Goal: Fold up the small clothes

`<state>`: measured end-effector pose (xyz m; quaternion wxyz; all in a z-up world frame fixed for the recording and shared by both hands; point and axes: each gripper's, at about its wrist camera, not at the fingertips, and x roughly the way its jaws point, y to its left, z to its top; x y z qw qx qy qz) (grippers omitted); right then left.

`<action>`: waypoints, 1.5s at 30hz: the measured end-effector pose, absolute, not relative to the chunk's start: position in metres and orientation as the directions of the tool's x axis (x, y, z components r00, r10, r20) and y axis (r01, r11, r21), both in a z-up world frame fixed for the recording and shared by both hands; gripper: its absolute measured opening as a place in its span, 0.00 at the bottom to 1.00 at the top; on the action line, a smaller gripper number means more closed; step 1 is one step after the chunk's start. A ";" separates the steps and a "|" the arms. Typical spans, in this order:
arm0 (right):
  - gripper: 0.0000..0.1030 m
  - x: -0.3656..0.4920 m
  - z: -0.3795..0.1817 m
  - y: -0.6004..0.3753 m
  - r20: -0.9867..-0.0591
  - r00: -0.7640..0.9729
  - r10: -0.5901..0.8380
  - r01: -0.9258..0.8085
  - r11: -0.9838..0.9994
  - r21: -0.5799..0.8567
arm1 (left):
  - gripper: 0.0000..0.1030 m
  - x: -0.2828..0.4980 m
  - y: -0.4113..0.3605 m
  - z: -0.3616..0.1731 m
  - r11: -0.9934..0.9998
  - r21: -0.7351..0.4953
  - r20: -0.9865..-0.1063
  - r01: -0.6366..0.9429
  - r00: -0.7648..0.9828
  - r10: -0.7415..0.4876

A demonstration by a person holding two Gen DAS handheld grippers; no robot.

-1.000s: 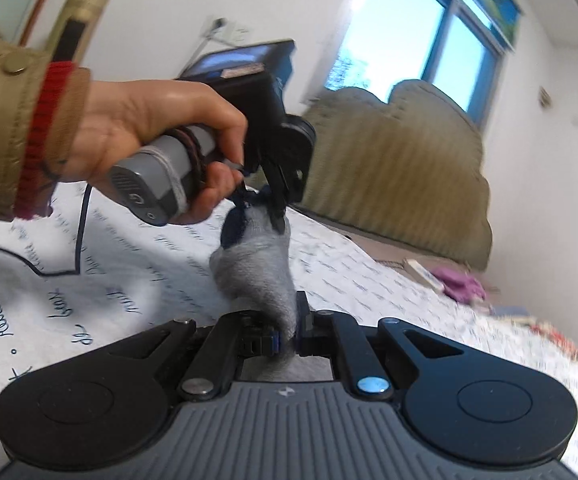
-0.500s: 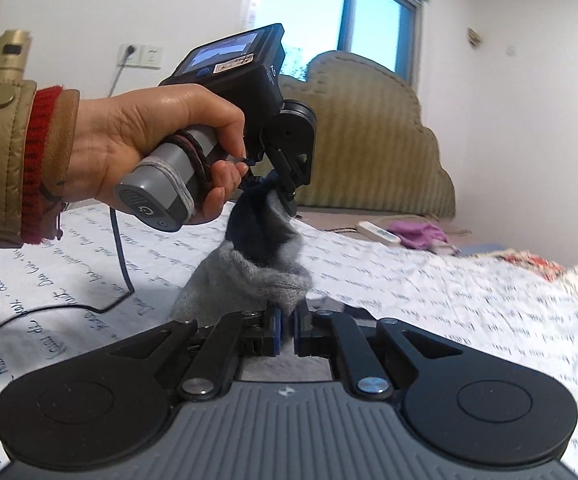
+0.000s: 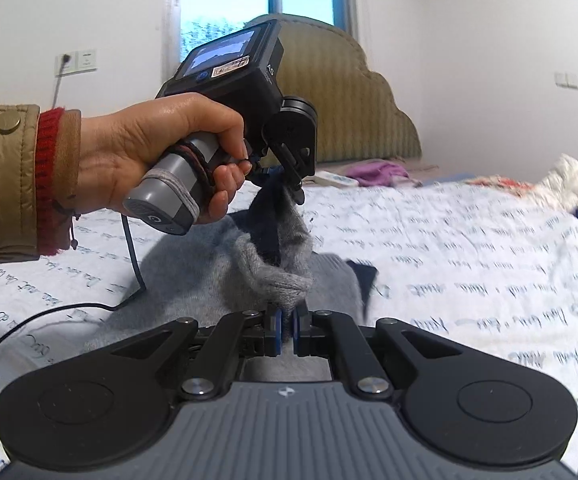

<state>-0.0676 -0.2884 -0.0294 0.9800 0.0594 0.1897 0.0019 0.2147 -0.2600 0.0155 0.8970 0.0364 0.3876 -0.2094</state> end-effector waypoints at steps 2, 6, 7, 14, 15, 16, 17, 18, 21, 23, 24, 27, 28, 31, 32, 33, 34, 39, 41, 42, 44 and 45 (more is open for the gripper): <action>0.05 -0.069 -0.034 -0.296 -0.388 0.921 0.022 0.035 0.990 0.138 | 0.08 0.211 -0.271 0.010 0.901 -0.085 -0.713 0.424 0.606 -0.353; 0.05 -0.063 -0.044 -0.310 -0.436 0.899 0.042 0.050 0.979 0.199 | 0.08 0.208 -0.292 -0.003 0.888 -0.051 -0.720 0.457 0.599 -0.350; 0.05 -0.062 -0.047 -0.313 -0.444 0.895 0.050 0.054 0.974 0.219 | 0.08 0.209 -0.296 -0.008 0.885 -0.050 -0.727 0.462 0.591 -0.349; 0.05 -0.046 -0.057 -0.326 -0.506 0.853 0.130 0.062 0.937 0.344 | 0.65 0.222 -0.287 -0.019 0.877 -0.182 -0.750 0.445 0.513 -0.416; 0.06 -0.048 -0.059 -0.329 -0.513 0.847 0.139 0.064 0.932 0.357 | 0.70 0.222 -0.282 -0.014 0.879 -0.177 -0.741 0.443 0.528 -0.415; 0.06 -0.046 -0.060 -0.331 -0.521 0.840 0.153 0.060 0.928 0.368 | 0.70 0.220 -0.276 -0.009 0.881 -0.168 -0.731 0.442 0.544 -0.412; 0.06 -0.045 -0.061 -0.332 -0.527 0.834 0.162 0.058 0.925 0.376 | 0.71 0.219 -0.271 -0.001 0.885 -0.157 -0.724 0.439 0.558 -0.405; 0.07 -0.044 -0.062 -0.334 -0.530 0.831 0.168 0.060 0.921 0.386 | 0.74 0.216 -0.263 0.005 0.888 -0.145 -0.719 0.437 0.570 -0.398; 0.10 -0.040 -0.064 -0.345 -0.528 0.824 0.207 0.068 0.888 0.454 | 0.87 0.192 -0.231 0.020 0.892 -0.109 -0.696 0.438 0.607 -0.383; 0.13 -0.040 -0.068 -0.357 -0.520 0.820 0.239 0.084 0.849 0.522 | 0.89 0.167 -0.206 0.021 0.898 -0.073 -0.678 0.433 0.639 -0.364; 0.13 -0.041 -0.074 -0.361 -0.510 0.820 0.261 0.086 0.823 0.561 | 0.90 0.152 -0.194 0.020 0.895 -0.053 -0.670 0.442 0.649 -0.360; 0.14 -0.036 -0.083 -0.376 -0.486 0.814 0.319 0.105 0.741 0.663 | 0.91 0.109 -0.159 0.008 0.888 -0.007 -0.666 0.460 0.661 -0.347; 0.15 -0.035 -0.086 -0.381 -0.475 0.814 0.333 0.111 0.715 0.691 | 0.91 0.095 -0.145 0.003 0.885 -0.009 -0.667 0.465 0.657 -0.352; 0.20 -0.034 -0.092 -0.392 -0.448 0.816 0.365 0.127 0.642 0.756 | 0.92 0.058 -0.109 -0.013 0.874 -0.049 -0.673 0.484 0.630 -0.387; 0.24 -0.033 -0.095 -0.395 -0.438 0.815 0.378 0.132 0.615 0.777 | 0.92 0.048 -0.099 -0.017 0.869 -0.066 -0.675 0.490 0.619 -0.401; 0.29 -0.031 -0.098 -0.397 -0.428 0.814 0.393 0.135 0.588 0.797 | 0.92 0.038 -0.091 -0.020 0.860 -0.082 -0.674 0.504 0.607 -0.421; 0.31 -0.031 -0.099 -0.398 -0.418 0.814 0.404 0.137 0.566 0.813 | 0.93 0.029 -0.085 -0.023 0.852 -0.092 -0.673 0.516 0.598 -0.435; 0.40 -0.029 -0.093 -0.395 -0.420 0.816 0.398 0.137 0.573 0.808 | 0.96 0.002 -0.080 -0.037 0.820 -0.020 -0.666 0.573 0.604 -0.438; 0.36 -0.027 -0.094 -0.394 -0.425 0.816 0.391 0.149 0.569 0.809 | 0.96 0.000 -0.087 -0.043 0.824 0.064 -0.662 0.563 0.642 -0.387; 0.24 -0.029 -0.094 -0.394 -0.434 0.817 0.380 0.163 0.570 0.805 | 0.96 0.000 -0.089 -0.045 0.830 0.099 -0.647 0.548 0.669 -0.364; 0.14 -0.029 -0.097 -0.395 -0.444 0.816 0.370 0.185 0.560 0.808 | 0.96 0.004 -0.092 -0.047 0.848 0.145 -0.625 0.510 0.711 -0.321; 0.13 -0.031 -0.099 -0.397 -0.436 0.819 0.373 0.190 0.540 0.820 | 0.96 0.007 -0.091 -0.048 0.859 0.145 -0.619 0.492 0.722 -0.309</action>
